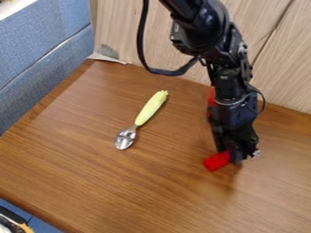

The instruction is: Move the red object to the upper right of the table

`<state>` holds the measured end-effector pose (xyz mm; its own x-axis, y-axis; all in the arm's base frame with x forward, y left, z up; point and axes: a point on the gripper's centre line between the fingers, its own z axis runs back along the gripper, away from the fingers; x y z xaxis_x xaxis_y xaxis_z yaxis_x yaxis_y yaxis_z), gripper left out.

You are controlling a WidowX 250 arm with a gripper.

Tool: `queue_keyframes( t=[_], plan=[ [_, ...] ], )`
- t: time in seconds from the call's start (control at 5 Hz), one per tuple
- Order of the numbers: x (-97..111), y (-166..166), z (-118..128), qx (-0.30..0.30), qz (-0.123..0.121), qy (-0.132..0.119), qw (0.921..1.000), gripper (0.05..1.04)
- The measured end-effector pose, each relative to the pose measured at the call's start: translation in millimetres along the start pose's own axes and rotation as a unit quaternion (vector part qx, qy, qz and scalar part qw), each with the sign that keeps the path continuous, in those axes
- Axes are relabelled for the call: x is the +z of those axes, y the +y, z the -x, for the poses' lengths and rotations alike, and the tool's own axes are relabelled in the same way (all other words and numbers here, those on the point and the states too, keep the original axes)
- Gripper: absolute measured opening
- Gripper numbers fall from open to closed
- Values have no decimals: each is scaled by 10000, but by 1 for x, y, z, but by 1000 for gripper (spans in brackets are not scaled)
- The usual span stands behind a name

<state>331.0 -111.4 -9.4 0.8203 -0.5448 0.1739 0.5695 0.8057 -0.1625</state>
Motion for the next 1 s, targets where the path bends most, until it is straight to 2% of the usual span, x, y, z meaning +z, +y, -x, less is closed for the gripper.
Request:
queue_keyframes(
  t=[0.2,0.4,0.8,1.0],
  plan=[
    [1,0,1,10,-46,-22,10000,907],
    [5,-1,5,-21,-84,-5,10000,1007],
    [58,-6,3,-249,-318,-633,9972,999],
    [85,0,9,-421,-353,-1042,9930,999]
  ],
)
